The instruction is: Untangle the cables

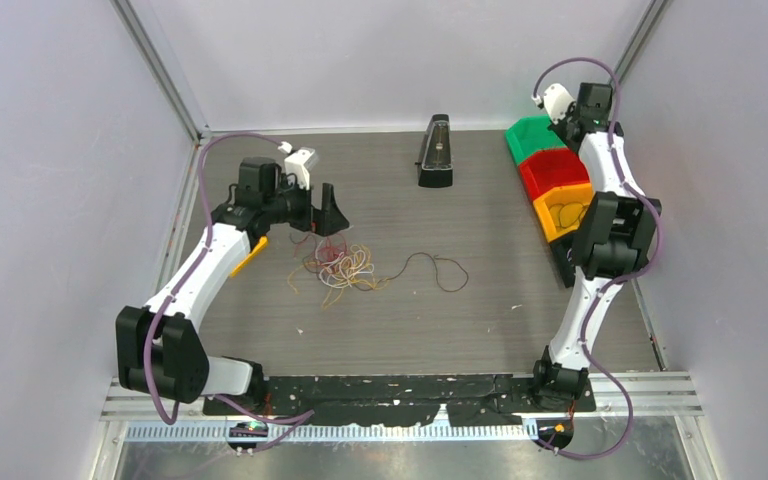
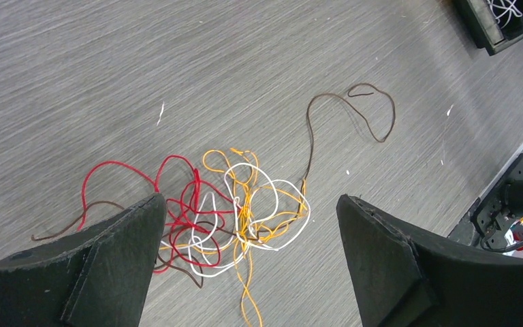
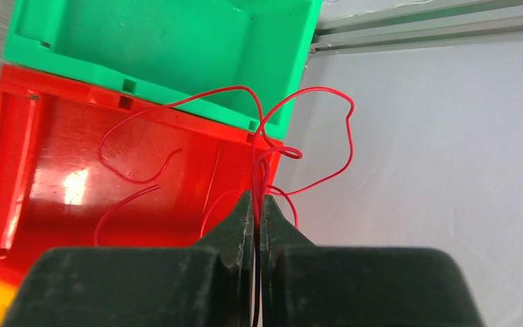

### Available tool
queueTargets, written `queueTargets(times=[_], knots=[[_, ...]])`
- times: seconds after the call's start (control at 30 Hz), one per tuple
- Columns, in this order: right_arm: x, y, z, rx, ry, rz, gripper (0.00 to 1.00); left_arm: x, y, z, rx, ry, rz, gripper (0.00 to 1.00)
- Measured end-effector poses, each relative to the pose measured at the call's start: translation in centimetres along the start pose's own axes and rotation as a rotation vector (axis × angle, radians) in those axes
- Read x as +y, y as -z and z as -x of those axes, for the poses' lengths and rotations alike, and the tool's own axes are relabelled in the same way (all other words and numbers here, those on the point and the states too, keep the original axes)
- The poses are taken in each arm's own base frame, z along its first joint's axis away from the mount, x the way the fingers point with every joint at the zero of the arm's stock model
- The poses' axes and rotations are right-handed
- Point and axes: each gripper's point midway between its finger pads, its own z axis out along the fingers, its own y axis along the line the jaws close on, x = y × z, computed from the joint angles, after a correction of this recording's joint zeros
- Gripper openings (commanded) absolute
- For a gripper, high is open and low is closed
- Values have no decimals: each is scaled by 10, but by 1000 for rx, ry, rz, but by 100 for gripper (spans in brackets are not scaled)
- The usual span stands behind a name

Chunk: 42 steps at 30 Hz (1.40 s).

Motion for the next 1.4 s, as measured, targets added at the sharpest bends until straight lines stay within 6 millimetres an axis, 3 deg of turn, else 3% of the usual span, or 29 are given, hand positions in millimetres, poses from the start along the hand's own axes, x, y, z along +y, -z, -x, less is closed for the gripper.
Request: queueTargets(times=[0.13,0.3,0.4,0.57,0.8,0.97,1.2,1.4], knots=[[10,-16,-13,24,51,3,5,3,1,-3,11,4,20,99],[49,-27,-33,41,71,114,5,5,1,-3,12,4,30,99],[74,-26,-43,51,83,212,5,5,1,-3,12,5,30,99],[89,-18,-41,37,90,306,6,5,1,-3,12,5,30,98],[75,-20,-29,41,110,325,5,5,1,-3,11,9,30,98],[75,-30,-48,106,127,343,6,5,1,-3,11,9,31,98],[65,-23,-81,156,167,382,5,5,1,-4,12,9,31,98],[54,1,-82,138,200,378,5,5,0,-4,13,11,32,98]])
